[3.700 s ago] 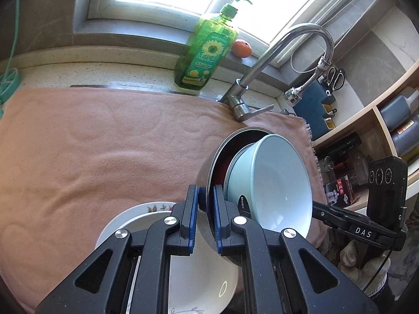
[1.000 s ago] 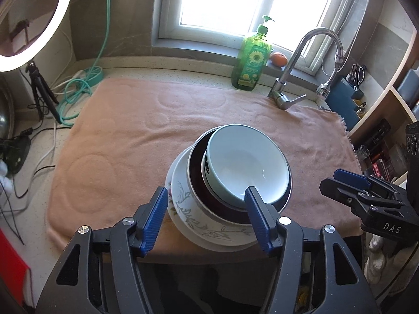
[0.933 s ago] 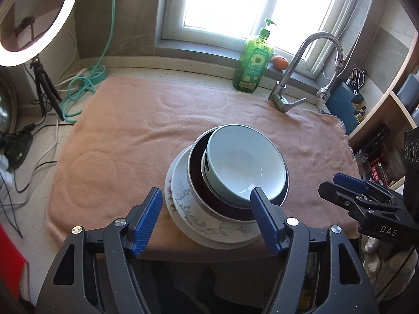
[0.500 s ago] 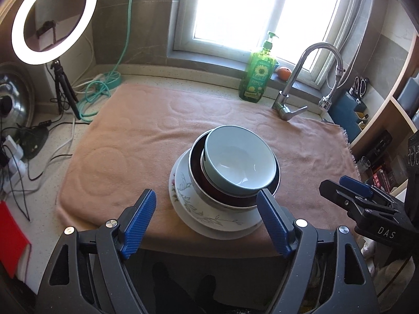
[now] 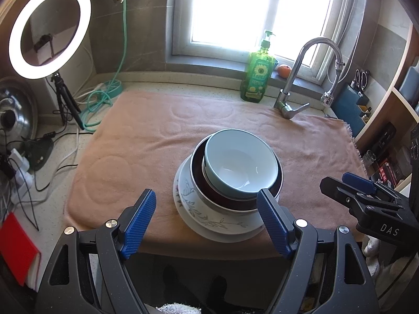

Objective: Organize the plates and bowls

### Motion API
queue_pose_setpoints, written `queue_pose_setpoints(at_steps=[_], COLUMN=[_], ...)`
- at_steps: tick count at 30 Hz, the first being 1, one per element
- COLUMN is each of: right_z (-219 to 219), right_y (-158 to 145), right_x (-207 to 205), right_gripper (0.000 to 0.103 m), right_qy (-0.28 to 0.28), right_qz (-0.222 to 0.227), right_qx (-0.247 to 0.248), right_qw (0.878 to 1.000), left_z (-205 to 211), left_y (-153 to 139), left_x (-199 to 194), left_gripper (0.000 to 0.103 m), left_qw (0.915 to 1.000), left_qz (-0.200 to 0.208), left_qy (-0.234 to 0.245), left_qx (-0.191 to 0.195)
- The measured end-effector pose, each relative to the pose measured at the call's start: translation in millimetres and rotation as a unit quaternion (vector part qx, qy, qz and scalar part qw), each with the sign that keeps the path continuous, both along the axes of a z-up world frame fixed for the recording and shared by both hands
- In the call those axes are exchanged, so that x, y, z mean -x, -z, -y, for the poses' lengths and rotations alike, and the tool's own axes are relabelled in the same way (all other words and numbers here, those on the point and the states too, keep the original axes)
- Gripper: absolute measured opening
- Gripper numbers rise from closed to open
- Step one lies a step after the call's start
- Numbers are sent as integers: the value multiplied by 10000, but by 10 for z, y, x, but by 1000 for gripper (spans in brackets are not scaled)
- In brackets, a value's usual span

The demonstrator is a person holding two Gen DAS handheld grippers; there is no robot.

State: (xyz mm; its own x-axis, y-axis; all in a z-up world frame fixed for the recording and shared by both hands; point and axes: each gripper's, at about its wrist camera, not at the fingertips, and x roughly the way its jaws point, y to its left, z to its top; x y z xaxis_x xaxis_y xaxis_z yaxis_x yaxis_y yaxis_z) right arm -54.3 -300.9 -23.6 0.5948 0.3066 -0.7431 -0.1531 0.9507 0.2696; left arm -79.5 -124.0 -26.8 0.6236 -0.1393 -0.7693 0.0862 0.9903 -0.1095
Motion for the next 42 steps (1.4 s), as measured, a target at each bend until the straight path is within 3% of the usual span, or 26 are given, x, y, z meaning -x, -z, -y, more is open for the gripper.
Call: queue_pose_setpoints(at_steps=[42], right_z=[-20], right_y=[25], right_x=[31], right_gripper=[86], right_qy=[-46], right_qz=[-59], right_qx=[-9], right_qw=[10000], left_z=[56], left_y=[34], left_x=[26], left_gripper=[79], left_qw=[9999], left_qz=[-124], left_qy=[-16], left_qx=[16])
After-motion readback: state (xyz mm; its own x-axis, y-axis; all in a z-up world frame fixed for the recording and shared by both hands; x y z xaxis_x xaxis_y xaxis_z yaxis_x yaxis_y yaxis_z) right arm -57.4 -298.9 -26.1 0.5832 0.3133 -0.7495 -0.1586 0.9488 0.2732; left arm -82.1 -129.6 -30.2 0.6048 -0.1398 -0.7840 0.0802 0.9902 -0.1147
